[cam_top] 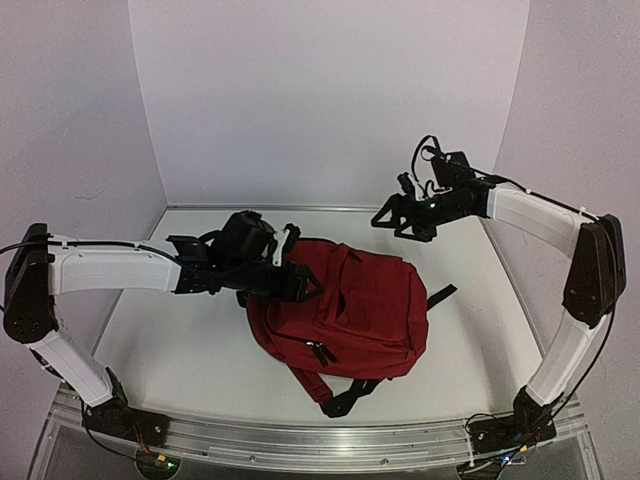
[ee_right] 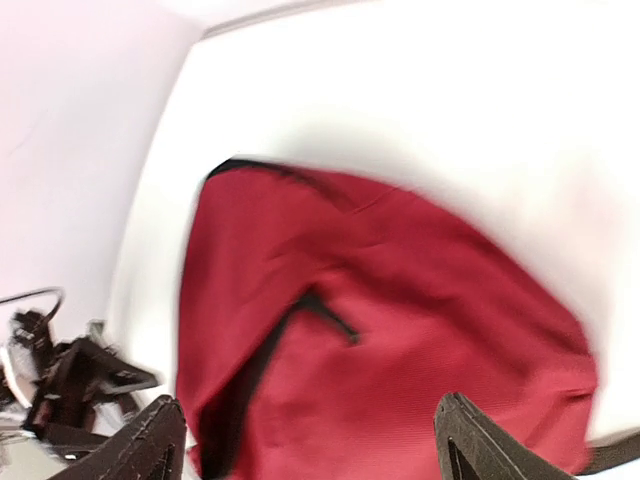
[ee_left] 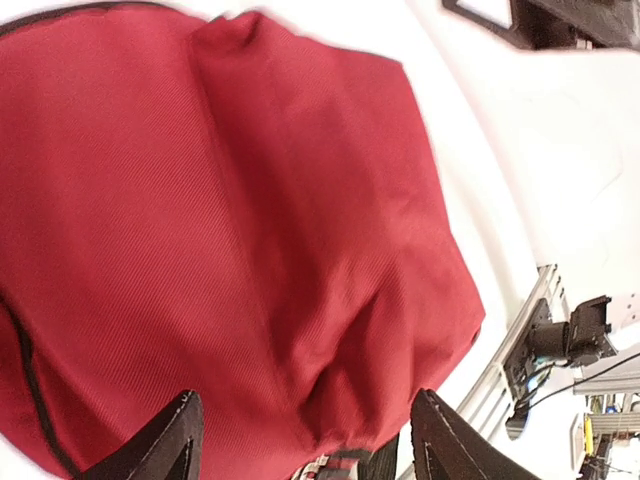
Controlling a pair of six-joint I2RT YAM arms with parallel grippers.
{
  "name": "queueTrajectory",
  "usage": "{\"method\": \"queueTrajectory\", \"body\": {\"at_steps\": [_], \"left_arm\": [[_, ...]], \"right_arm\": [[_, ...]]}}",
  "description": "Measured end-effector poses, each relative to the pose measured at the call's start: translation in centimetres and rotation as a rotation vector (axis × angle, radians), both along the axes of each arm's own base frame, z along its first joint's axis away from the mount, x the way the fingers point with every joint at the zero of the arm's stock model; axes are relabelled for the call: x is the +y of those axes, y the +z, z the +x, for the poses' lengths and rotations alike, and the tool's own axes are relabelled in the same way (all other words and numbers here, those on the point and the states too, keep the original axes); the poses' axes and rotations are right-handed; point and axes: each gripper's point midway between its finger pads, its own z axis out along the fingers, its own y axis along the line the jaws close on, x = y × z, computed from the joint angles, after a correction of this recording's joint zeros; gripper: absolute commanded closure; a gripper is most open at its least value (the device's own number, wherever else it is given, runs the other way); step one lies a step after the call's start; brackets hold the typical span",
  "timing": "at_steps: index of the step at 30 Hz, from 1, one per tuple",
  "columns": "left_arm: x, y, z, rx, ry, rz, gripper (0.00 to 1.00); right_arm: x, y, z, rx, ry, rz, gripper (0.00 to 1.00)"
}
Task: Pack the student bag
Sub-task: Adjust the student bag at the center of the board.
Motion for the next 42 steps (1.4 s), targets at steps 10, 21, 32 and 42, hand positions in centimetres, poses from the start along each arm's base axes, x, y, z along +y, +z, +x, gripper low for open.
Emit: {"method": "queueTrajectory", "body": {"at_steps": [10, 21, 32, 42], "left_arm": [[4.9, -5.5, -4.2, 0.164, 0.088, 0.086, 0.35], [6.4, -11.1, -3.7, 0.311, 0.211, 0.154, 0.74], [7.1, -10.2, 10.9, 0.286, 0.327, 0.036, 0.88], [5.1, -5.7, 21.1, 0.107, 0.261, -0.005, 0.64]], "right_arm": [[-0.9, -6.0, -0.1, 0.028, 0.069, -0.151, 0.22], [-0.9, -10.3, -2.6, 0.129, 0.143, -0.146, 0.31], [-0.7, -11.7, -7.9, 0.256, 0.215, -0.057, 0.32], [7.7, -9.9, -16.5, 0.264, 0.498, -0.019, 0.29]]}}
